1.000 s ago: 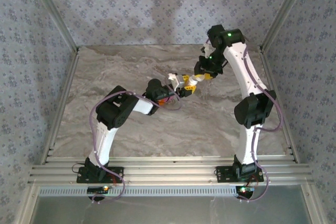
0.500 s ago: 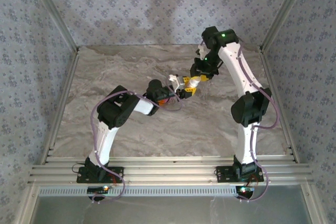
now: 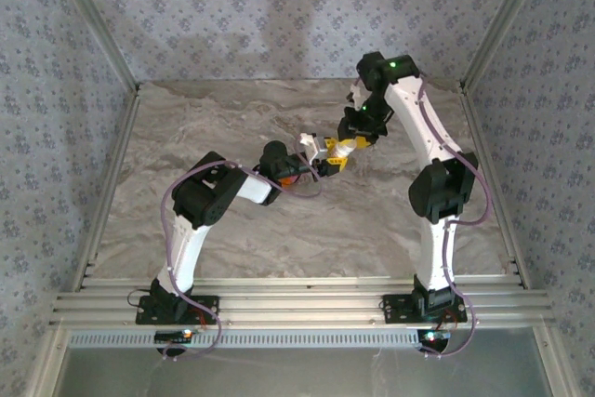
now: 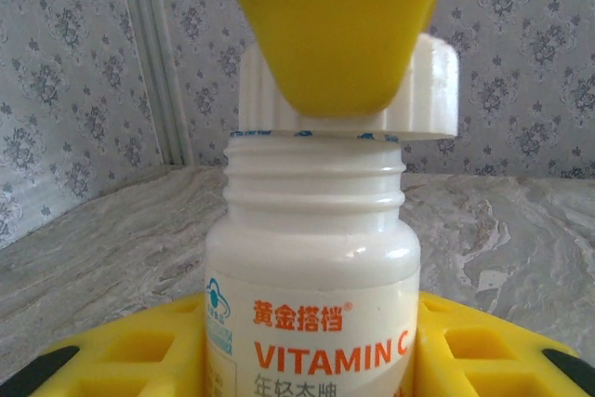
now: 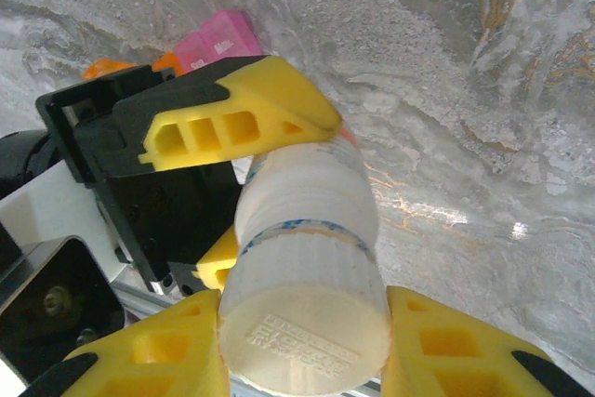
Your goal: Sort the pills into containers
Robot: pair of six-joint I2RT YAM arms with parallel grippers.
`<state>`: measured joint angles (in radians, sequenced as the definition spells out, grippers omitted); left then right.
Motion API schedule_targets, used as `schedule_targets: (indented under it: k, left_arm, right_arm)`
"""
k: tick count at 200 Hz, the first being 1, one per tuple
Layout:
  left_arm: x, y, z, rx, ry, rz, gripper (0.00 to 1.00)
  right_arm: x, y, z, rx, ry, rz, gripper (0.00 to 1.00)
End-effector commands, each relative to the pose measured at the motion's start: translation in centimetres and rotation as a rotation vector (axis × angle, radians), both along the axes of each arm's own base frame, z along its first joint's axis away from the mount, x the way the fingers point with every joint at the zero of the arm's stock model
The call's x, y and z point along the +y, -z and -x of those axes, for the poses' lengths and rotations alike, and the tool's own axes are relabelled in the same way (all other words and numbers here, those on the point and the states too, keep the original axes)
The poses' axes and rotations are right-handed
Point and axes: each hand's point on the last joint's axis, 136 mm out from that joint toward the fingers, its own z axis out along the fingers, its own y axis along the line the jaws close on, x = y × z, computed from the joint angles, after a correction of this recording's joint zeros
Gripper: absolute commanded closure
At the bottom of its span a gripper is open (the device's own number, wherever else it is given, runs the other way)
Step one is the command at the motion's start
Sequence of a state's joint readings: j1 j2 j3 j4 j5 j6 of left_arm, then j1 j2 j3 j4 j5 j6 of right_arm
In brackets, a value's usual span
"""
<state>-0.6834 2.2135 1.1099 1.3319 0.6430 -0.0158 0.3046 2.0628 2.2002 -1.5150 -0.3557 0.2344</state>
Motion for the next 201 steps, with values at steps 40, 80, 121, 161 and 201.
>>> schedule_targets:
  k: [40, 80, 121, 161, 201]
  left_arm:
    - [-0.1, -4.8, 1.4, -0.120, 0.036, 0.070, 1.00]
    - [-0.7, -4.6, 1.9, -0.128, 0.047, 0.054, 1.00]
    - [-1.1, -4.7, 2.1, -0.135, 0.047, 0.053, 1.00]
    - [-1.2, -4.9, 1.8, -0.146, 0.032, 0.050, 1.00]
    - [-1.0, -5.1, 1.4, -0.157, 0.018, 0.045, 1.00]
  right_arm:
    - [-1.1, 0.4, -0.2, 0.001, 0.012, 0.002, 0.67]
    - [-0.2, 0.3, 0.1, 0.000, -0.017, -0.015, 0.67]
    - [0.6, 0.7, 0.4, 0.013, -0.036, -0.022, 0.67]
    - [0.5, 1.0, 1.4, 0.035, -0.036, -0.021, 0.67]
    - [-0.8, 0.7, 2.0, 0.037, -0.004, -0.011, 0.67]
